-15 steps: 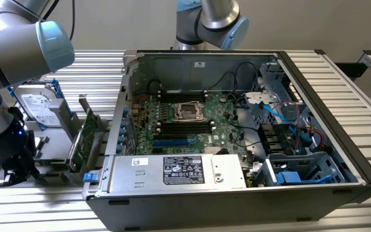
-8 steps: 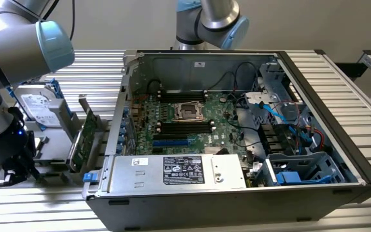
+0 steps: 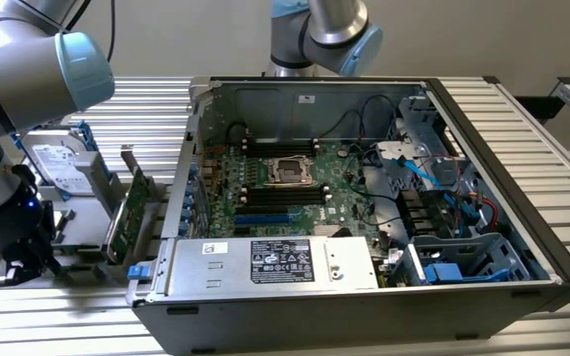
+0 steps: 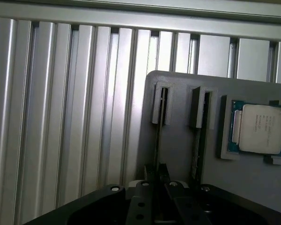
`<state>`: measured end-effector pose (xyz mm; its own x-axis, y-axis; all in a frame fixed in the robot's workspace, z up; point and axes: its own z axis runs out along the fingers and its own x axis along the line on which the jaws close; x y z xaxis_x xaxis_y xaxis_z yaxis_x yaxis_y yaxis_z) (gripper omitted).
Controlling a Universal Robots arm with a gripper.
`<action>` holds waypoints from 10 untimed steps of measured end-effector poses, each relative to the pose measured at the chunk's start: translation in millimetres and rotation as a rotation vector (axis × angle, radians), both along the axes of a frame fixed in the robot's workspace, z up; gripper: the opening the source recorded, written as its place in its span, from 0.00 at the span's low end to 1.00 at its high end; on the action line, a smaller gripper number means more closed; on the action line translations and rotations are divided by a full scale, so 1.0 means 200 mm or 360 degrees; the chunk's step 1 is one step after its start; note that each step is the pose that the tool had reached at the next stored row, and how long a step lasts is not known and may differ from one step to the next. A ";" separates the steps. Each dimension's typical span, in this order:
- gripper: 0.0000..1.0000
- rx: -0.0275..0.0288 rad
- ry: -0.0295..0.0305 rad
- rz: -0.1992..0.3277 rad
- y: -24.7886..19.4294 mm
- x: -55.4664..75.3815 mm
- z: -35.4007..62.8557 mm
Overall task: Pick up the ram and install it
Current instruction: 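Pick up the ram and move it above insertion slot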
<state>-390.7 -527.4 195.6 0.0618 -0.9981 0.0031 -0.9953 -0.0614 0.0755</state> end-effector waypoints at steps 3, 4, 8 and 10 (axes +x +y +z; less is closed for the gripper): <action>0.14 0.00000 0.00000 -0.0024 0.000 0.00 0.000; 0.14 0.00000 0.00000 -0.0026 0.000 0.00 0.000; 0.14 0.00000 0.00001 -0.0026 0.000 0.00 0.007; 0.14 0.00002 0.00002 -0.0026 0.000 0.00 0.032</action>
<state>-390.4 -527.4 202.0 0.0452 -0.9990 0.0030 -0.9961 -0.0449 0.0756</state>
